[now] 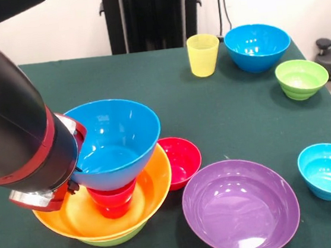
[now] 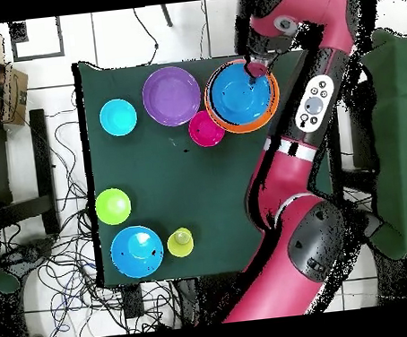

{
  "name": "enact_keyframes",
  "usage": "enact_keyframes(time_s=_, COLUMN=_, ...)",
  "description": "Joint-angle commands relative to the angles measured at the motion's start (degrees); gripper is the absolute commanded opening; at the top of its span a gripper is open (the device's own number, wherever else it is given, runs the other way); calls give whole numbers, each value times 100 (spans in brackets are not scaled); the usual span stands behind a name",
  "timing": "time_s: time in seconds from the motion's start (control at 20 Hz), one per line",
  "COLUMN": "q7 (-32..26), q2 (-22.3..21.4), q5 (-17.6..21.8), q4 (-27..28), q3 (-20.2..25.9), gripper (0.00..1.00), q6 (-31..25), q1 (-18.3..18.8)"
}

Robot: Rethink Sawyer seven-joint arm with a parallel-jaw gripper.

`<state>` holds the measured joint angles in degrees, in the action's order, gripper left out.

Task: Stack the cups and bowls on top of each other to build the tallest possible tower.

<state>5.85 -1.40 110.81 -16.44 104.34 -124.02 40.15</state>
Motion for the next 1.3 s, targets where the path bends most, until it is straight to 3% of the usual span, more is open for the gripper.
enact_keyframes(time_s=0.05, q7=-514, q2=-272, q5=-114, q4=-361, q3=-1020, gripper=0, q6=337, q1=-114)
enact_keyframes(time_s=0.45, q7=-217, q2=-257, q5=-821, q4=-626, q3=-1435, gripper=0, q6=633, q1=20)
enact_keyframes(time_s=0.75, q7=-580, q2=-242, q5=-692, q4=-315, q3=-1391, gripper=0, q6=767, q1=-38)
enact_keyframes(time_s=1.3, q7=-643, q2=-232, q5=-600, q4=-191, q3=-1377, gripper=0, q6=769, q1=-39)
